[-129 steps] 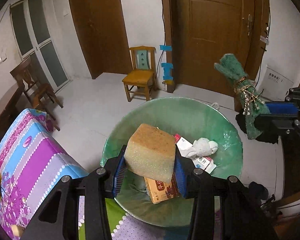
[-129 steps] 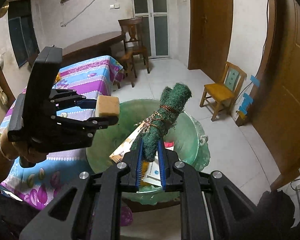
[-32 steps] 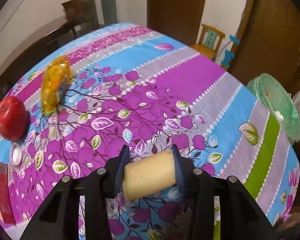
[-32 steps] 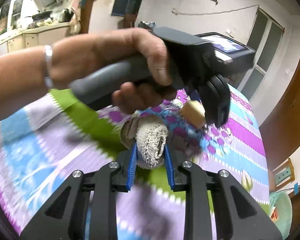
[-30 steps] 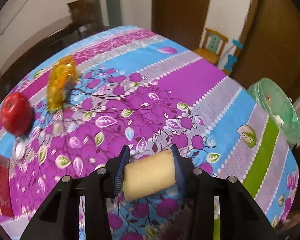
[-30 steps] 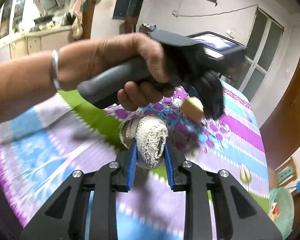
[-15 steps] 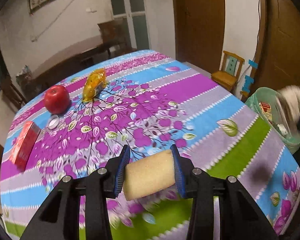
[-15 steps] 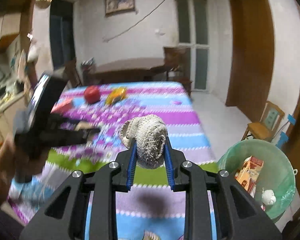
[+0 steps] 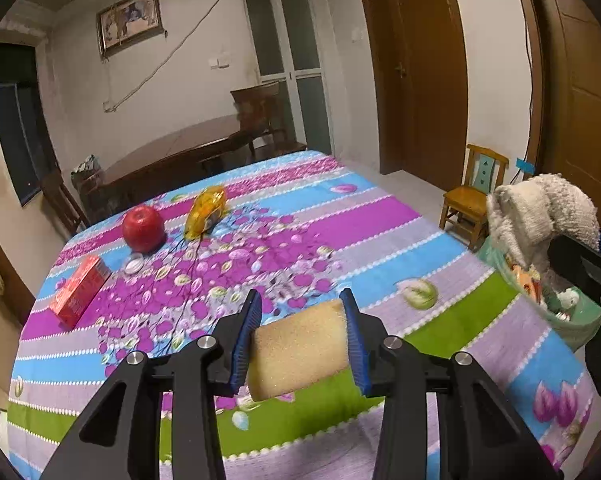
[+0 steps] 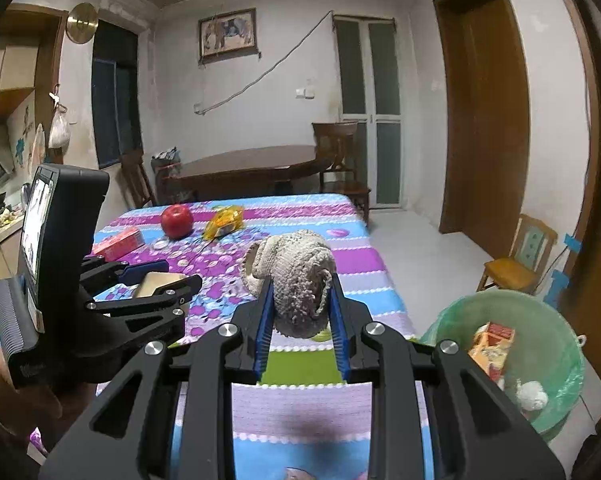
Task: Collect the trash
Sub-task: 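Carry the foam roll and yarn ball in both tools over the green bin, then open the right tool to drop the yarn ball while the left tool drops the foam roll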
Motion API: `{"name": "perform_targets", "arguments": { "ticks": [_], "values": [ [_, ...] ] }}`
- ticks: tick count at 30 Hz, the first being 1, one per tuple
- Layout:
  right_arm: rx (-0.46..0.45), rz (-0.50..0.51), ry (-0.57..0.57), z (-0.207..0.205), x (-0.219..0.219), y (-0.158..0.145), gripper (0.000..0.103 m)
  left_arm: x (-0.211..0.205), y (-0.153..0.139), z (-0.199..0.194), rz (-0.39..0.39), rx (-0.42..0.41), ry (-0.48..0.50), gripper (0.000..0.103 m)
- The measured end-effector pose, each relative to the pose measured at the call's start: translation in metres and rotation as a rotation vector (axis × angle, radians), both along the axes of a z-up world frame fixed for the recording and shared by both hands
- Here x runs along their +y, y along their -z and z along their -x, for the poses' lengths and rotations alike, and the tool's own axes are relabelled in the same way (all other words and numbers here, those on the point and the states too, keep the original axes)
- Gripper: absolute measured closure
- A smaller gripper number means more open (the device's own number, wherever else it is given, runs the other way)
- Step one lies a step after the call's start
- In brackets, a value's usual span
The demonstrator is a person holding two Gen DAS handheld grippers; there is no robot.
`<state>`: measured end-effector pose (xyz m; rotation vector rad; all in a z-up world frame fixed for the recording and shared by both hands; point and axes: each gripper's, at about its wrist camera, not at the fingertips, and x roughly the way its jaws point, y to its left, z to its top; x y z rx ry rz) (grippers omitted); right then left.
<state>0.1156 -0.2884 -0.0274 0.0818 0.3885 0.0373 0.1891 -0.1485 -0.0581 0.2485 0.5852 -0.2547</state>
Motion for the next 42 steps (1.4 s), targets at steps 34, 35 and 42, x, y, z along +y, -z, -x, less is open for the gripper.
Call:
{"name": "perform_targets", "arguments": {
  "ticks": [34, 35, 42],
  "values": [
    [0.051, 0.105, 0.391, 0.045, -0.175, 0.002, 0.079, -0.266, -0.003, 0.006, -0.052, -0.028, 0.434, 0.063],
    [0.053, 0.104, 0.393, 0.045, -0.176, 0.003, 0.079, -0.269, 0.000, 0.005, -0.055, -0.024, 0.437, 0.063],
    [0.097, 0.094, 0.402, 0.029, -0.189, 0.014, 0.075, -0.279, 0.013, -0.002, -0.072, -0.013, 0.466, 0.062]
  ]
}}
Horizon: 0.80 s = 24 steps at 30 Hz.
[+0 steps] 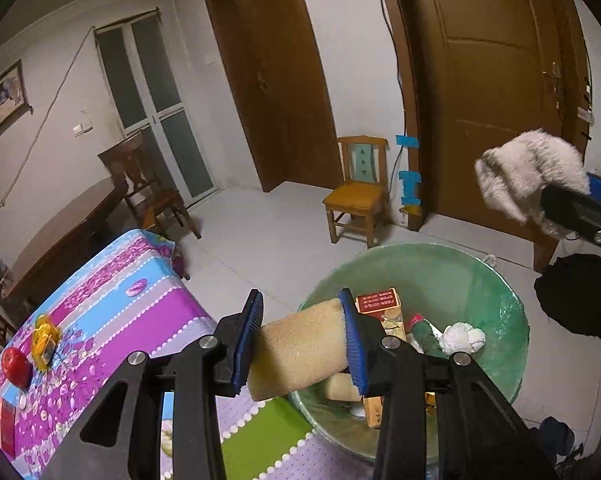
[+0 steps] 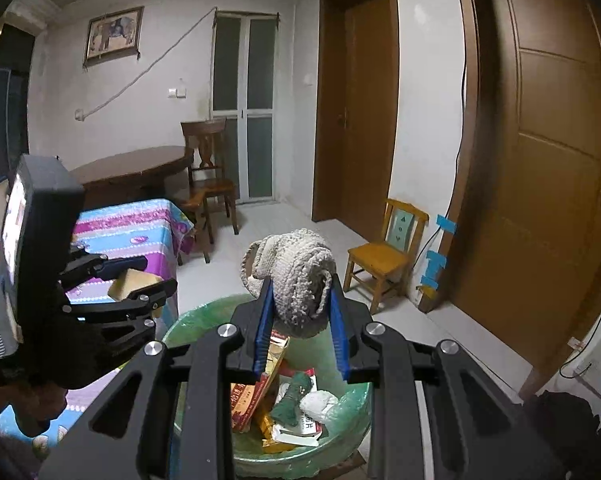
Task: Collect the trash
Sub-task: 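Open the right tool to drop the yarn ball while the left tool drops the foam roll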
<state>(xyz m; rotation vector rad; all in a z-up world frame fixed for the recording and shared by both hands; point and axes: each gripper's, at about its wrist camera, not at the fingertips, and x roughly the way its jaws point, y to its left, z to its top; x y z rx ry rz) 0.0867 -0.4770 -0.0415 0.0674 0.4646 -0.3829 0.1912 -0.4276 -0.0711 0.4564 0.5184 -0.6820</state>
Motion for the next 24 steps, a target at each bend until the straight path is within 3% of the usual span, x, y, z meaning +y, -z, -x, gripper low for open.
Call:
{"name": "perform_targets", "arguments": {
  "ticks": [3, 6, 21, 23, 24],
  "values": [
    [0.016, -0.035, 0.003, -0.008, -0.009, 0.010, 0.060, -0.008, 0.011, -0.006, -0.038, -0.021, -0.011, 0.058],
    [0.012, -0.058, 0.000, -0.006, -0.011, 0.015, 0.060, -0.007, 0.017, -0.013, -0.028, 0.027, -0.007, 0.057],
    [-0.052, -0.035, 0.015, 0.028, 0.007, 0.002, 0.058, 0.018, 0.005, 0.003, 0.011, -0.034, -0.017, 0.055],
    [-0.078, -0.023, 0.035, 0.039, 0.011, -0.002, 0.042, 0.021, 0.002, 0.009, 0.019, -0.046, -0.014, 0.053],
    [-0.098, -0.016, 0.048, 0.046, 0.014, -0.004, 0.029, 0.022, 0.000, 0.013, 0.023, -0.053, -0.012, 0.047]
  ]
}}
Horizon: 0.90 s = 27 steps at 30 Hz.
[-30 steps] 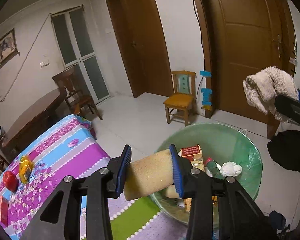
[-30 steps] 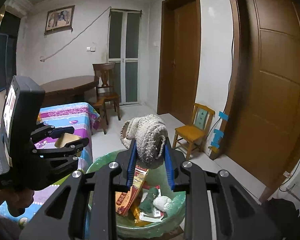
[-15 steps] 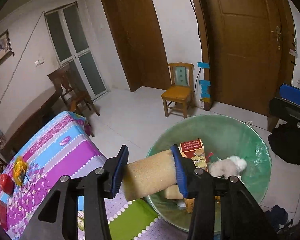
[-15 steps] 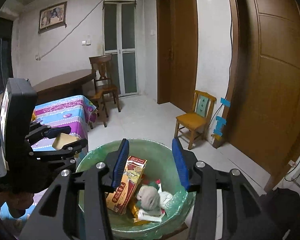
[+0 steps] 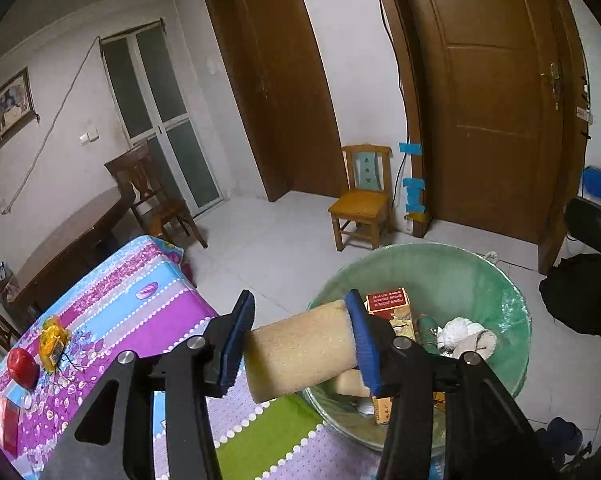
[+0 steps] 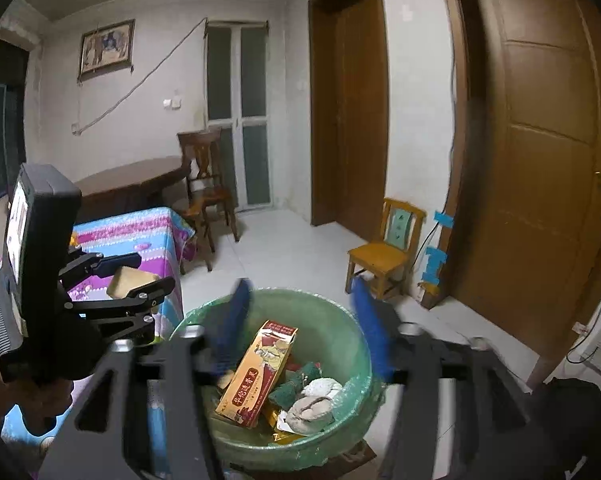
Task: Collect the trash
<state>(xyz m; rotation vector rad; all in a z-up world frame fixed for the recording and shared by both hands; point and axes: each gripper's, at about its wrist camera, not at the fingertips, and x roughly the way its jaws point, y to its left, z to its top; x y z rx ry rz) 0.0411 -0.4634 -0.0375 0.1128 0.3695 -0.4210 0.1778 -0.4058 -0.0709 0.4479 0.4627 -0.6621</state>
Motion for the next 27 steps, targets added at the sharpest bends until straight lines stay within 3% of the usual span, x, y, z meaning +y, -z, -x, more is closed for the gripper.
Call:
{"name": "perform_targets", "arguments": {
  "ticks": [4, 9, 16, 27],
  "values": [
    [-0.050, 0.041, 0.048, 0.025, 0.013, -0.005, 0.006, 0.014, -0.010, 0.019, 0.046, -0.030, 0.017, 0.025],
    [-0.085, 0.107, 0.092, 0.051, 0.029, -0.005, 0.006, 0.036, -0.022, 0.045, 0.093, -0.073, 0.028, 0.005],
    [-0.122, 0.133, 0.187, 0.088, 0.036, -0.002, 0.005, 0.067, -0.025, 0.064, 0.102, -0.035, 0.034, 0.005],
    [-0.111, 0.118, 0.219, 0.112, 0.043, 0.005, 0.005, 0.099, -0.030, 0.085, 0.141, 0.013, 0.024, 0.005]
  ]
}}
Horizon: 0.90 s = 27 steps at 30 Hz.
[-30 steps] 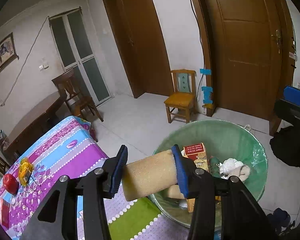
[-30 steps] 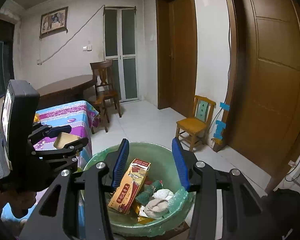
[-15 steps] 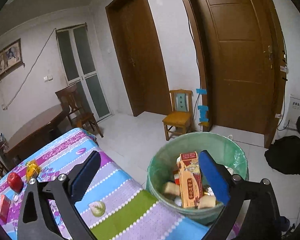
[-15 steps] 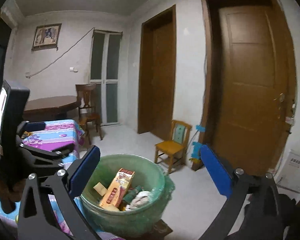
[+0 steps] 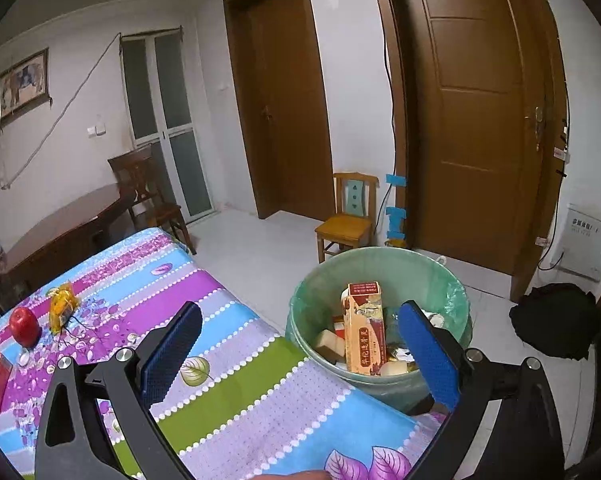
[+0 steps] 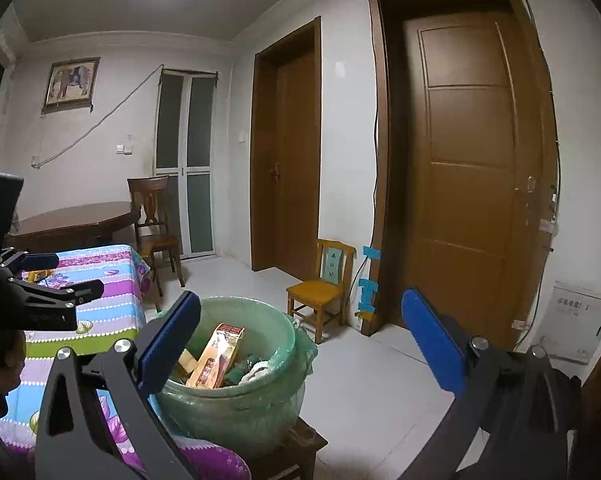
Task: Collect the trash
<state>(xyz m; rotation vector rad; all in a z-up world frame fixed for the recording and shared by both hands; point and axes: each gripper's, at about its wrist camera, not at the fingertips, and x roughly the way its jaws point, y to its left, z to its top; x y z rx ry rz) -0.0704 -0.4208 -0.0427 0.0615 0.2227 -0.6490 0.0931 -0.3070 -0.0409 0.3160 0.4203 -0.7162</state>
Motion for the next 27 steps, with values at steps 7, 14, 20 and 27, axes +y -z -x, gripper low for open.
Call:
{"name": "perform_targets", "arguments": {
  "ticks": [7, 14, 20, 27],
  "values": [
    [-0.001, -0.003, 0.005, 0.005, 0.001, 0.001, 0.005, -0.002, -0.002, 0.012, -0.021, 0.006, 0.042, 0.005],
    [0.006, -0.006, 0.008, 0.006, 0.003, 0.004, 0.006, -0.003, -0.002, 0.016, -0.002, 0.042, 0.095, 0.005],
    [0.001, -0.008, 0.018, 0.007, 0.004, 0.006, 0.005, -0.003, 0.001, 0.013, -0.010, 0.047, 0.089, 0.005],
    [0.009, -0.009, 0.010, 0.000, 0.009, 0.008, 0.005, -0.001, 0.005, 0.007, -0.022, 0.059, 0.070, 0.005]
  ]
}}
